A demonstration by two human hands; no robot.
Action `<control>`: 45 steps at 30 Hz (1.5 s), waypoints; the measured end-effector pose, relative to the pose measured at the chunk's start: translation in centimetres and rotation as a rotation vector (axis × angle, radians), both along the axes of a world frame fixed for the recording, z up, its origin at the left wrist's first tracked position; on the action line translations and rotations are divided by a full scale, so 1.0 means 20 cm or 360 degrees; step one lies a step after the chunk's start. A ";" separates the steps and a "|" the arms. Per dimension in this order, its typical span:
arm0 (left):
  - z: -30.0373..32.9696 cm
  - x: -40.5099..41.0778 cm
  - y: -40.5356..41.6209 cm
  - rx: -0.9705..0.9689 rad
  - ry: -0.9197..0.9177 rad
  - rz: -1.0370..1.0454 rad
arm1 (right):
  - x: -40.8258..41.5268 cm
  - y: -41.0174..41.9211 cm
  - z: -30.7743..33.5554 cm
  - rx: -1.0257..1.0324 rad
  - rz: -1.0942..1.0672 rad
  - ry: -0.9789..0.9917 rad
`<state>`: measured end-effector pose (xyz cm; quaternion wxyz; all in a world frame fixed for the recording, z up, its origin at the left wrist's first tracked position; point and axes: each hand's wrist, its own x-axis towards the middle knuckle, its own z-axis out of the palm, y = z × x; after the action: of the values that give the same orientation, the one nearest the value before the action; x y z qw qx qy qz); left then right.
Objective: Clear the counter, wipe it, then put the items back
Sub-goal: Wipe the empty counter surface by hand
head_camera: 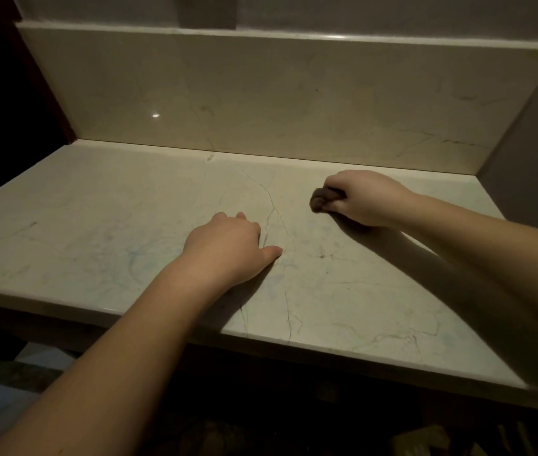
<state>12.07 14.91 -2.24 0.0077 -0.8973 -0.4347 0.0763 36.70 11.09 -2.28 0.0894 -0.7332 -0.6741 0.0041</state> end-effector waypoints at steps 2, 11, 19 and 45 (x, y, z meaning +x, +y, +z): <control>0.00 0.00 0.00 -0.0001 0.0006 -0.0003 | 0.00 0.08 0.02 -0.0006 -0.0121 0.0000; 0.01 -0.01 -0.01 -0.0024 0.0027 -0.0014 | 0.00 0.36 0.02 0.0058 -0.0381 0.0065; 0.01 -0.01 -0.02 0.0013 0.0046 -0.0020 | 0.24 0.03 0.01 0.0032 -0.0656 -0.0134; -0.01 0.00 0.00 0.0001 0.0046 -0.0023 | 0.27 0.02 0.04 0.0025 -0.0173 -0.0137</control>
<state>11.99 14.93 -2.36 0.0148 -0.8993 -0.4280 0.0890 42.19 11.52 -1.44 0.0660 -0.7675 -0.6365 -0.0376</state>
